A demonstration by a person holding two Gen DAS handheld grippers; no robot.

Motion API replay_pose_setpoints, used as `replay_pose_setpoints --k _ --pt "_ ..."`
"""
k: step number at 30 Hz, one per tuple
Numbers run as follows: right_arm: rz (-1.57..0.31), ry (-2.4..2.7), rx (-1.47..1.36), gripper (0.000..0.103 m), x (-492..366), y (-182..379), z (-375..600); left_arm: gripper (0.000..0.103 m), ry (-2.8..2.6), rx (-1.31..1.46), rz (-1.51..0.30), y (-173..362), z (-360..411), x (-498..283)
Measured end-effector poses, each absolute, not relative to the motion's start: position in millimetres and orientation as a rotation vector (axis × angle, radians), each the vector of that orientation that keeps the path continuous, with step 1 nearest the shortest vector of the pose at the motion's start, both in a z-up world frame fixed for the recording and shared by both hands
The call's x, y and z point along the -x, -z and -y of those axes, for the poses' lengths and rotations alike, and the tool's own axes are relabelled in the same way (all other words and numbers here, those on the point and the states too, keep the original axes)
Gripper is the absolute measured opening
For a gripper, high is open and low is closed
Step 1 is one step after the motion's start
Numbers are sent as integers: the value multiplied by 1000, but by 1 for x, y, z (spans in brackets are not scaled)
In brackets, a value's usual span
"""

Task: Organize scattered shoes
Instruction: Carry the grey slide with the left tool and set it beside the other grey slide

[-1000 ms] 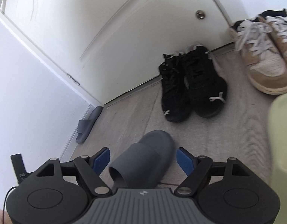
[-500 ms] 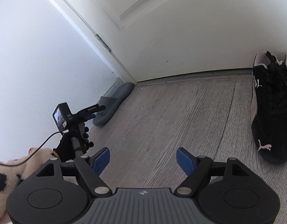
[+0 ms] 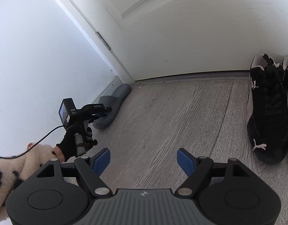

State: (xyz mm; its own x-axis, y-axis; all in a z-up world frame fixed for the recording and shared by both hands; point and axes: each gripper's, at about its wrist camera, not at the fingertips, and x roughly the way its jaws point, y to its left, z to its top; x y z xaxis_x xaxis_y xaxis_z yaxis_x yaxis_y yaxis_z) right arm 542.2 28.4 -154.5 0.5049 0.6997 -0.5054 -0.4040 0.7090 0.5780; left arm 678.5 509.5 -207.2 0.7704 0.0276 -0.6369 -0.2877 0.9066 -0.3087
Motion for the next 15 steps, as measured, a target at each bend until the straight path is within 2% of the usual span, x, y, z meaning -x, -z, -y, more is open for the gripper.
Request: replay_pose_setpoints --k 7,15 --pt "-793 -692 -472 79 -508 157 24 19 15 452 -795 213 -387 -532" --pt "-743 -589 -530 80 -458 145 121 20 175 418 -973 202 -270 -449"
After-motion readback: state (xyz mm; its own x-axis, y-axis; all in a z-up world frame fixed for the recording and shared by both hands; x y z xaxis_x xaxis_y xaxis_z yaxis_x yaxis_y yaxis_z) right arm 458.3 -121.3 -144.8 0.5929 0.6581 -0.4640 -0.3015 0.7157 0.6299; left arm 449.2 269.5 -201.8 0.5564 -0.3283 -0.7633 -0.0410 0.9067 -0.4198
